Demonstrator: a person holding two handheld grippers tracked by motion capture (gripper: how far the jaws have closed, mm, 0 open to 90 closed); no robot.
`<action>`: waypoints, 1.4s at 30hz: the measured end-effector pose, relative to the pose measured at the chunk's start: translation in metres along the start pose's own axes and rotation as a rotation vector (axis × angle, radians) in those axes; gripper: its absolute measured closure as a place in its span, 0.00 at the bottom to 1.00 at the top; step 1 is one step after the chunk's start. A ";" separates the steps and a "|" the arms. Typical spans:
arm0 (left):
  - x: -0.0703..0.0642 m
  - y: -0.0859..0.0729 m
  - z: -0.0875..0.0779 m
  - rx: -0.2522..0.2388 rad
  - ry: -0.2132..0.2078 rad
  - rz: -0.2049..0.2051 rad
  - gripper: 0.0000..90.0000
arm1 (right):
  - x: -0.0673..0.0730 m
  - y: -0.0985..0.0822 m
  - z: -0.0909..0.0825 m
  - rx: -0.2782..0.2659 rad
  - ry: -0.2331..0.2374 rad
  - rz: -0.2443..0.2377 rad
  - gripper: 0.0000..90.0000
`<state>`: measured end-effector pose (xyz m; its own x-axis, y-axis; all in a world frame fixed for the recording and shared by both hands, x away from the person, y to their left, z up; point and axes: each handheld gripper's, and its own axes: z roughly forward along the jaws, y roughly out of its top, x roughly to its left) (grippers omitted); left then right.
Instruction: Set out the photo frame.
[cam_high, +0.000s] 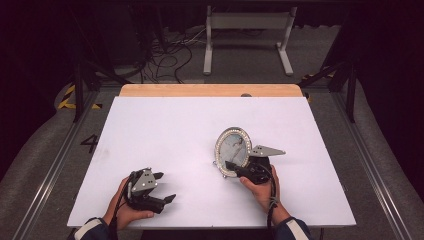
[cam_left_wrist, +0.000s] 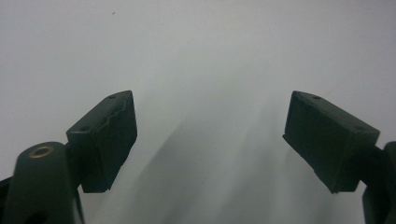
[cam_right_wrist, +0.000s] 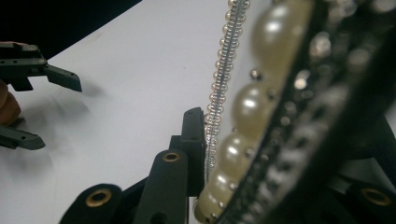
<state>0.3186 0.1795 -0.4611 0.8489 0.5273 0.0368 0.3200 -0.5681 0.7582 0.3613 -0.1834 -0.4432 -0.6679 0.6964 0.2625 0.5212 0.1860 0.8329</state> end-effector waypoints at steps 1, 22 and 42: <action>0.001 0.001 0.000 -0.005 0.003 0.002 0.20 | 0.000 0.000 0.000 -0.002 -0.001 0.004 0.85; 0.025 0.065 0.053 -0.072 -0.073 0.022 0.21 | 0.022 -0.008 -0.048 -0.080 -0.140 -0.113 0.65; 0.031 0.116 0.121 -0.130 -0.204 -0.070 0.24 | 0.031 -0.002 -0.056 -0.131 -0.221 -0.134 0.84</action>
<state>0.4332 0.0540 -0.4507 0.8979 0.4170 -0.1410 0.3357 -0.4415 0.8321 0.3097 -0.2006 -0.4092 -0.5871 0.8083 0.0454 0.3535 0.2055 0.9126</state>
